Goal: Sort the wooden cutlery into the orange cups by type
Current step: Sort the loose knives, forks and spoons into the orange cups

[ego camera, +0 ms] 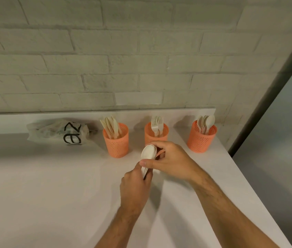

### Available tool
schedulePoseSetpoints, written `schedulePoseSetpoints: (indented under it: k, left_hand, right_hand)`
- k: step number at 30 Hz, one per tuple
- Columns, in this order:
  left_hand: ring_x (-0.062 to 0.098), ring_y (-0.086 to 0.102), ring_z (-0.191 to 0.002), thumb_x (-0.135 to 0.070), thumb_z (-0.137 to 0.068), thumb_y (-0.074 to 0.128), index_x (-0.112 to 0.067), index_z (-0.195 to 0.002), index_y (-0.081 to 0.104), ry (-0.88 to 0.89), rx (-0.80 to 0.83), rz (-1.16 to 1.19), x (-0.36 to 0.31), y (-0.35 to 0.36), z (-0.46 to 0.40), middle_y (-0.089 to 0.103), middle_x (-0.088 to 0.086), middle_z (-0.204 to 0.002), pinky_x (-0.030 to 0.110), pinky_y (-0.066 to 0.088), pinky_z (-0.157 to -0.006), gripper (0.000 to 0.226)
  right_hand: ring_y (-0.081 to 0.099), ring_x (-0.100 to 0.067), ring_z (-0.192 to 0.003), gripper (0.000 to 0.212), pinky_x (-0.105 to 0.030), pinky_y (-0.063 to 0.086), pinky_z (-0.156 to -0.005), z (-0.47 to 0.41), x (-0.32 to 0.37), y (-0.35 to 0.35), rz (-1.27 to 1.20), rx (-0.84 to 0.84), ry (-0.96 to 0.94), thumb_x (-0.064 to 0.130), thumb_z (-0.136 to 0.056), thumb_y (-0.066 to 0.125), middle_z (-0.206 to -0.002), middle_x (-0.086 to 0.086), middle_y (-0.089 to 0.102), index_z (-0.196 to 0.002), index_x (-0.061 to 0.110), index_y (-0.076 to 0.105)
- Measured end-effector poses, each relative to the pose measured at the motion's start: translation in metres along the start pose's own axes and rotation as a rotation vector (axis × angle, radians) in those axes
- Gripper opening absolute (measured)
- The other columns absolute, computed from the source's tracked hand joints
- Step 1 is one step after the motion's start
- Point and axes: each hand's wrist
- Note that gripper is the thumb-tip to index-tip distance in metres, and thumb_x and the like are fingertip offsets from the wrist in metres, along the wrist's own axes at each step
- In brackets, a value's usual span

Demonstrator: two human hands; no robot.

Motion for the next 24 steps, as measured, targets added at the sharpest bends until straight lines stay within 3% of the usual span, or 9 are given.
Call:
schedulePoseSetpoints:
  k: [2, 5, 7, 10, 13, 16, 20, 24]
  left_hand:
    - [0.032, 0.066, -0.082, -0.041, -0.096, 0.052, -0.015, -0.112, 0.059, 0.028, 0.004, -0.052, -0.007, 0.0, 0.0, 0.071, 0.008, -0.086, 0.037, 0.049, -0.068, 0.031]
    - [0.027, 0.059, -0.063, -0.036, -0.092, 0.059, -0.015, -0.088, 0.057, 0.067, 0.084, 0.102, -0.013, 0.002, 0.001, 0.063, -0.001, -0.064, 0.038, 0.05, -0.062, 0.021]
    - [0.019, 0.041, -0.049, -0.032, -0.089, 0.064, -0.017, -0.07, 0.048, -0.012, 0.117, 0.251, -0.015, 0.007, 0.001, 0.046, -0.008, -0.049, 0.034, 0.041, -0.052, 0.029]
    - [0.011, 0.03, -0.047, -0.028, -0.086, 0.068, -0.019, -0.061, 0.041, -0.027, 0.145, 0.339, -0.021, 0.018, -0.001, 0.037, -0.01, -0.047, 0.027, 0.031, -0.049, 0.037]
    - [0.008, 0.045, -0.057, -0.026, -0.083, 0.073, -0.022, -0.078, 0.058, 0.091, 0.207, 0.32, -0.021, 0.026, -0.007, 0.052, -0.013, -0.063, 0.018, 0.038, -0.057, 0.017]
    - [0.012, 0.058, -0.093, -0.026, -0.084, 0.071, -0.021, -0.106, 0.065, 0.228, 0.182, 0.068, 0.007, 0.039, -0.015, 0.063, -0.008, -0.101, 0.018, 0.039, -0.081, 0.023]
    - [0.019, 0.059, -0.106, -0.032, -0.084, 0.05, -0.02, -0.107, 0.071, 0.283, 0.141, -0.102, 0.04, 0.058, -0.004, 0.064, -0.003, -0.114, 0.03, 0.045, -0.091, 0.033]
    - [0.012, 0.053, -0.11, -0.035, -0.084, 0.047, -0.021, -0.108, 0.07, 0.281, 0.116, -0.122, 0.04, 0.061, -0.002, 0.062, -0.007, -0.116, 0.022, 0.038, -0.092, 0.036]
  right_hand:
    - [0.069, -0.007, -0.084, 0.023, -0.025, 0.057, -0.077, 0.002, -0.003, 0.0, 0.012, -0.103, 0.007, 0.028, -0.078, 0.084, -0.09, 0.008, 0.073, -0.097, 0.024, 0.073]
    - [0.07, -0.009, -0.079, 0.018, -0.03, 0.058, -0.074, 0.002, -0.012, -0.008, -0.087, -0.187, 0.014, 0.015, -0.079, 0.082, -0.087, 0.006, 0.073, -0.094, 0.021, 0.075]
    - [0.07, -0.011, -0.076, 0.019, -0.026, 0.056, -0.071, 0.006, -0.016, -0.016, -0.136, -0.204, 0.008, 0.012, -0.08, 0.082, -0.086, 0.004, 0.073, -0.095, 0.02, 0.075]
    - [0.072, -0.013, -0.082, 0.02, -0.029, 0.059, -0.074, 0.012, -0.014, -0.03, -0.13, -0.189, -0.006, 0.01, -0.082, 0.08, -0.09, 0.004, 0.075, -0.099, 0.02, 0.075]
    - [0.073, -0.013, -0.088, 0.024, -0.031, 0.058, -0.079, 0.009, -0.012, -0.068, -0.083, -0.293, -0.04, 0.008, -0.081, 0.08, -0.094, 0.005, 0.077, -0.1, 0.022, 0.076]
    - [0.073, -0.014, -0.081, 0.022, -0.029, 0.057, -0.074, -0.003, -0.006, -0.134, 0.026, -0.518, -0.105, 0.009, -0.08, 0.08, -0.088, 0.004, 0.077, -0.093, 0.025, 0.076]
    - [0.067, 0.008, -0.074, 0.019, -0.007, 0.05, -0.072, -0.026, -0.001, -0.199, 0.277, -0.65, -0.13, 0.015, -0.083, 0.077, -0.085, 0.021, 0.07, -0.097, 0.027, 0.074]
    - [0.065, 0.002, -0.078, 0.02, -0.003, 0.048, -0.068, -0.059, -0.028, -0.214, 0.353, -0.554, -0.022, 0.013, -0.083, 0.078, -0.091, 0.01, 0.071, -0.102, 0.021, 0.075]
Point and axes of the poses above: each hand's wrist, its own z-axis away from the middle knuckle, its own y-axis out of the palm, x = y × z
